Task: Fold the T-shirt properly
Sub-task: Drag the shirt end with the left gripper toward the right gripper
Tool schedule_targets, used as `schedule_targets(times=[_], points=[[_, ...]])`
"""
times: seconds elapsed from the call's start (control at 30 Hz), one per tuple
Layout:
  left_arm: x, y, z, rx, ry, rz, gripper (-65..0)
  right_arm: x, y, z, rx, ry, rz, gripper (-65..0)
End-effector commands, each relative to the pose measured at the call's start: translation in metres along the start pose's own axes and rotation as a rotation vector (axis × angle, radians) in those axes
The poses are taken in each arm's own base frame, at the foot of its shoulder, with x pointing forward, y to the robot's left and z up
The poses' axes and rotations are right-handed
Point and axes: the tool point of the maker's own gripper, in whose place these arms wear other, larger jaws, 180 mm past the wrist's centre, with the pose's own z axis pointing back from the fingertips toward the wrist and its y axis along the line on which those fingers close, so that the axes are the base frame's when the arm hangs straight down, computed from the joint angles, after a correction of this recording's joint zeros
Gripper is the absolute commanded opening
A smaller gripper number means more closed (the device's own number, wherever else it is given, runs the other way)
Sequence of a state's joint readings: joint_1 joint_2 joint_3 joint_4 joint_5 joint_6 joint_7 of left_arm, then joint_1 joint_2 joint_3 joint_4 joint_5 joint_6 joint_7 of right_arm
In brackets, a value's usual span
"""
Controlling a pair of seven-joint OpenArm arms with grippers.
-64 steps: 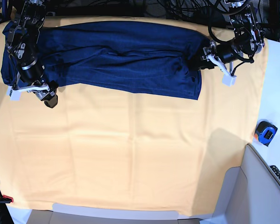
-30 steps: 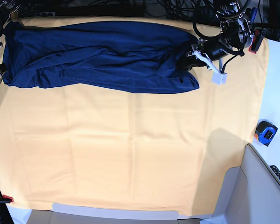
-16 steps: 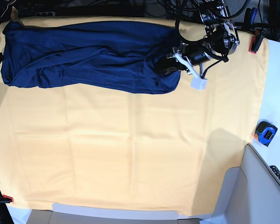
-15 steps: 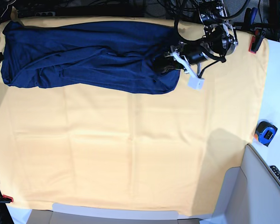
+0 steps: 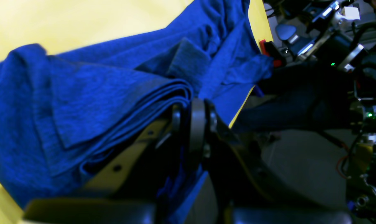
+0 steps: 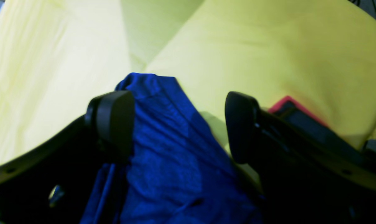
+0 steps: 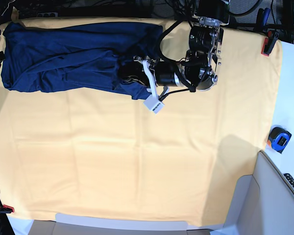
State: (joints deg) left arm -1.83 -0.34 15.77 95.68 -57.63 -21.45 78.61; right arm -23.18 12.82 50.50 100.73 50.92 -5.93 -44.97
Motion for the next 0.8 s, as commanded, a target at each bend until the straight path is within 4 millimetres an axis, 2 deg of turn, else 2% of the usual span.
schedule_targets(times=[0.0,0.13,0.33,0.67,0.77], points=[[0.009,-0.009,-0.003,-0.031,0.0,-0.026,-65.0,0.015,0.005,0.003,0.015,-0.045,0.022,-21.1],[0.015,-0.027,-0.018,-0.07,0.026,-0.092,-65.0,0.014,0.005,0.003,0.016,-0.044,0.022,-21.1],[0.01,-0.05,-0.041,-0.128,0.077,-0.163,-65.0,0.013,0.005,0.003,0.016,-0.042,0.021,-21.1],[0.007,-0.054,-0.066,-0.154,0.098,-0.154,-65.0,0.0,-0.011,-0.004,-0.021,-0.001,-0.009,-21.1],[0.008,-0.065,-0.073,-0.177,0.102,-0.18,-65.0,-0.004,-0.017,-0.006,-0.034,0.012,-0.019,-21.1]])
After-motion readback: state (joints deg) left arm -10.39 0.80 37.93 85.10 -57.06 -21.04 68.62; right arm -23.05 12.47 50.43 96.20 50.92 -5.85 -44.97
